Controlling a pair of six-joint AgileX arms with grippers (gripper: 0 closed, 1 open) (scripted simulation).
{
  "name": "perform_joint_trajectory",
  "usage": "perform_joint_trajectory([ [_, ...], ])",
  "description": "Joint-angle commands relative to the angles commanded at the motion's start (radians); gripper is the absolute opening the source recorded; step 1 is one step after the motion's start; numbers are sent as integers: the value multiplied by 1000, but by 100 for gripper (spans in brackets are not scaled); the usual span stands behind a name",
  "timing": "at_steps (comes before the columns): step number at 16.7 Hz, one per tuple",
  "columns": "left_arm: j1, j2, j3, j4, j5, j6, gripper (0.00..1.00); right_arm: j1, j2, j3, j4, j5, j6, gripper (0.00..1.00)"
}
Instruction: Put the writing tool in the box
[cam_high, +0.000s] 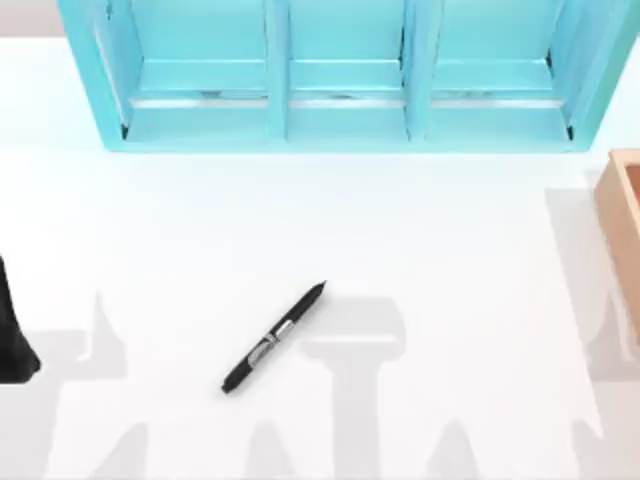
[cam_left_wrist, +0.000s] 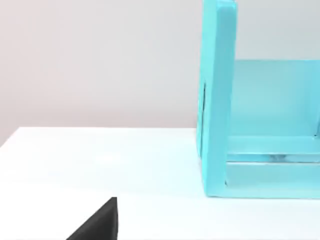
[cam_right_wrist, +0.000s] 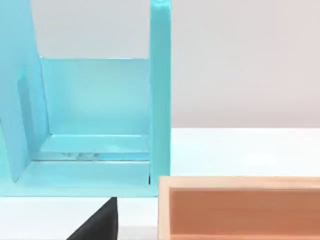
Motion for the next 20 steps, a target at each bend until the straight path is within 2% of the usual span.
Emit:
perform_joint_trajectory([
  [4,0,0,0,0,0,0,100,13,23,24,-14,-4,19,100],
  [8,0,0,0,0,0,0,100,83,172,163,-106,-20,136,100],
  [13,0,0,0,0,0,0,100,222,526,448,-321,-31,392,100],
  [20,0,0,0,0,0,0,100,463,1215,971,-714,-24,836,100],
])
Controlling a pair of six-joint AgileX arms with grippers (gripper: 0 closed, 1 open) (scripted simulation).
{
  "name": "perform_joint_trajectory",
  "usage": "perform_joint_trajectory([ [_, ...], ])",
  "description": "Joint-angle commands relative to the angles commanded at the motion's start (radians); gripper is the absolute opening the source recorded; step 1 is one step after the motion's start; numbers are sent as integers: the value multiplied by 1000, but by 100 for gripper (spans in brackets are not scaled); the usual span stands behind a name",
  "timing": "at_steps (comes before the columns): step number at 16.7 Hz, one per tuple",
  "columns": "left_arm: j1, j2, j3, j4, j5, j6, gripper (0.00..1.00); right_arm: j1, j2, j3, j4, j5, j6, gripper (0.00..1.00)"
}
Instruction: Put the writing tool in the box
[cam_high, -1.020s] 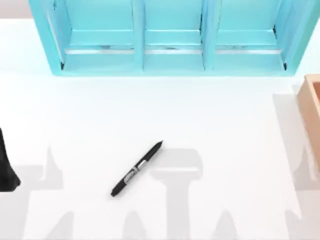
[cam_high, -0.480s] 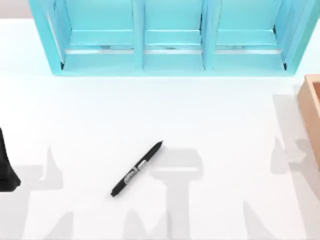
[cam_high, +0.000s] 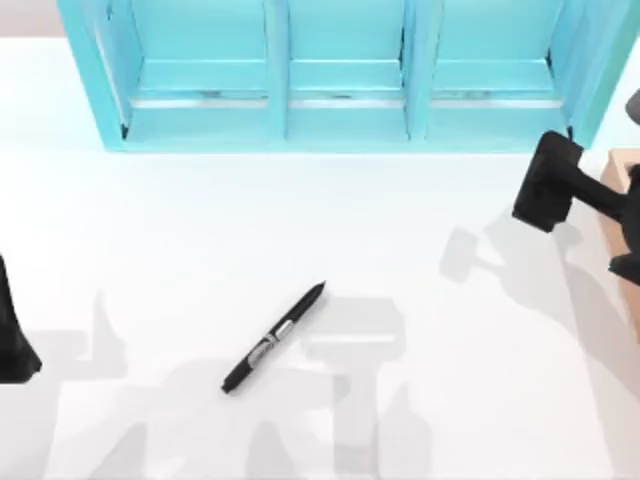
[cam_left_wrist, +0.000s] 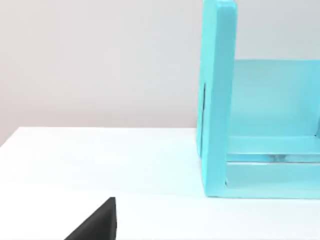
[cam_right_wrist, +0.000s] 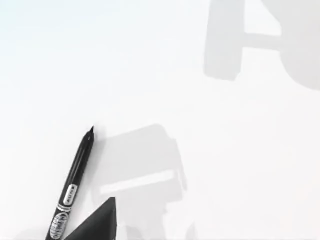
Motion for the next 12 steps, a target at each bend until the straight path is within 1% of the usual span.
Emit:
perform_joint_trajectory([
  [7,0,0,0,0,0,0,100,227,671,574,-333,15,408,100],
  [12,0,0,0,0,0,0,100,338,992,928,-462,23,611,100],
])
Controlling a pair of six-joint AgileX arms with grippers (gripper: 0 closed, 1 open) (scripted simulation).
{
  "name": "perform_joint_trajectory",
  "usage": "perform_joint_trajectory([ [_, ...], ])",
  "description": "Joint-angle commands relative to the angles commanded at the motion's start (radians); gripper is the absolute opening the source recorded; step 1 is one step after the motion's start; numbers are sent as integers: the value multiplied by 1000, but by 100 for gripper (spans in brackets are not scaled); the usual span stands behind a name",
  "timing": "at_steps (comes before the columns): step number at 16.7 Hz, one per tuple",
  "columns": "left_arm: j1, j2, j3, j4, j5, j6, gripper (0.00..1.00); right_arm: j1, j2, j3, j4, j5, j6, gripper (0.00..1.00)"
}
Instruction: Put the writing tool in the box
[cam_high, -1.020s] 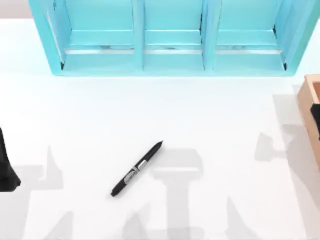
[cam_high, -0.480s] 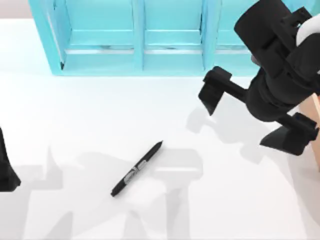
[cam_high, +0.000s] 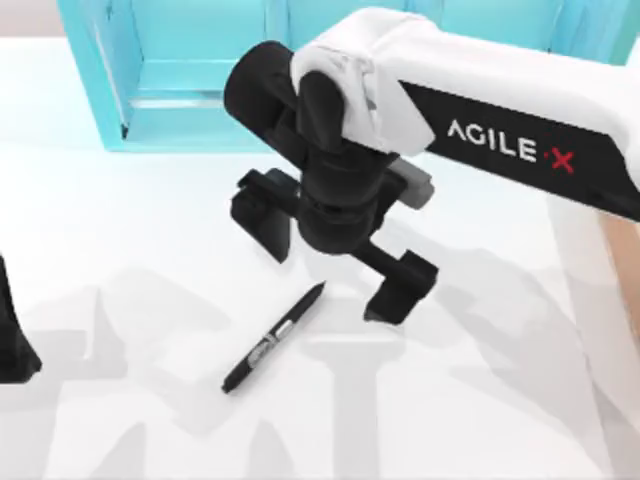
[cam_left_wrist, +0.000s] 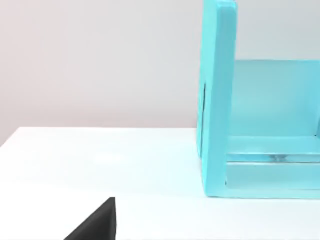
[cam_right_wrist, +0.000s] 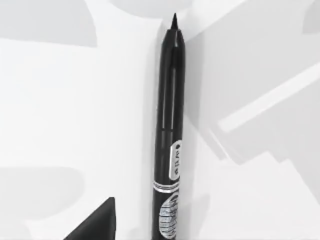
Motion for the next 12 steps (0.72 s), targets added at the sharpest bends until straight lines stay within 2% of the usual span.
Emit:
perform_joint_trajectory([
  [4,0,0,0,0,0,0,100,43,118,156,-37,4,81,100],
  [12,0,0,0,0,0,0,100,44,134,157,-21,4,86,100],
])
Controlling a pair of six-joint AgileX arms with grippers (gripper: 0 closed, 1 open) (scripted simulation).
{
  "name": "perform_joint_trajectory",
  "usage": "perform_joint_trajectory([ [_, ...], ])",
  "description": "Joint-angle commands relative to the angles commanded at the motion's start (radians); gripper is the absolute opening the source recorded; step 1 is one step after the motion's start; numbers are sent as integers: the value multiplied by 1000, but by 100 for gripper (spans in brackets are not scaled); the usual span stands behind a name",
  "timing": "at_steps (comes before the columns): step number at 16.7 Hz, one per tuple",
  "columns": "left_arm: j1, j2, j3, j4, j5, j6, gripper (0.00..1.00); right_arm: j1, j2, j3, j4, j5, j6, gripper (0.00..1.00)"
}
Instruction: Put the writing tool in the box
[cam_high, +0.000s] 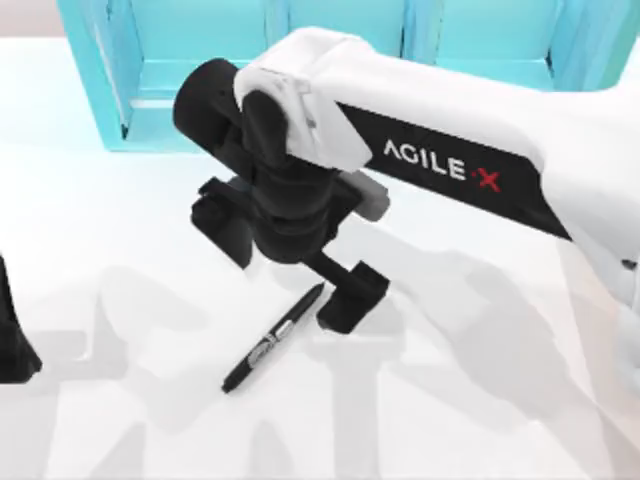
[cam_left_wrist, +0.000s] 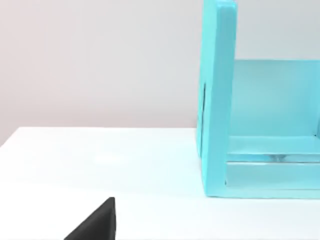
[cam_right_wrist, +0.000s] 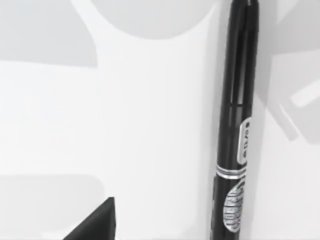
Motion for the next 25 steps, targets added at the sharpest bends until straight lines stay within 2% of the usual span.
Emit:
perform_joint_trajectory([
  [7,0,0,0,0,0,0,100,4,106,-144,257,2,4,100],
  [12,0,0,0,0,0,0,100,5,120,-163,285,2,4,100],
  [25,0,0,0,0,0,0,100,5,120,-163,285,2,4,2],
])
